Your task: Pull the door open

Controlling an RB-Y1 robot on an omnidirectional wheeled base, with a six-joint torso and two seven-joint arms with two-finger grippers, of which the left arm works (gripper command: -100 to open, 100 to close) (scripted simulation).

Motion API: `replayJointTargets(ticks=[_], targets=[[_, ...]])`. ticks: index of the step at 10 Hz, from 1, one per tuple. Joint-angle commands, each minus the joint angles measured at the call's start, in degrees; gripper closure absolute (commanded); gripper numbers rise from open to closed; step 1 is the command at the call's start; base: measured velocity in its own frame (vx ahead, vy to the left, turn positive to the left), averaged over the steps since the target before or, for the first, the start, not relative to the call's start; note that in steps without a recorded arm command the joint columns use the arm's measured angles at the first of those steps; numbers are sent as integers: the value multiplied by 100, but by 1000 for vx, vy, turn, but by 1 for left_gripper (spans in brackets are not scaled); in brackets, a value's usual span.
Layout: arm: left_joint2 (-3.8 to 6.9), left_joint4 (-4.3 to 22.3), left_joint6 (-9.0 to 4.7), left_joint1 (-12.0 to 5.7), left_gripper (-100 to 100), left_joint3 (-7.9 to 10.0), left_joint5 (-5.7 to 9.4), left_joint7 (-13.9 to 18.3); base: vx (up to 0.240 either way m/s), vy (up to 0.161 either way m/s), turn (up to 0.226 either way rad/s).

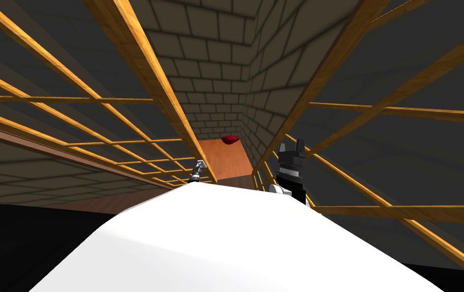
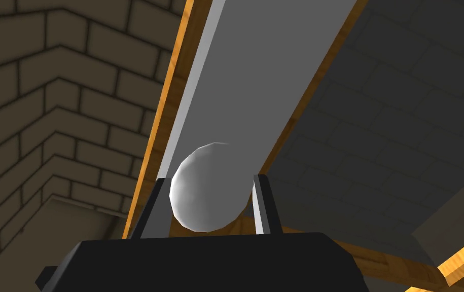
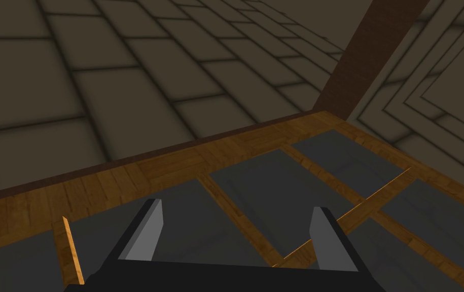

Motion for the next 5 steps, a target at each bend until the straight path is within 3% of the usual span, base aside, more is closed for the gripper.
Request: replayJointTargets(ticks=[1,5], targets=[[-30,129,-46,-53,100,-55,25,185,-28,6,-15],[-5,214,-58,-131,100,-168,190,803,-36,5,-13]])
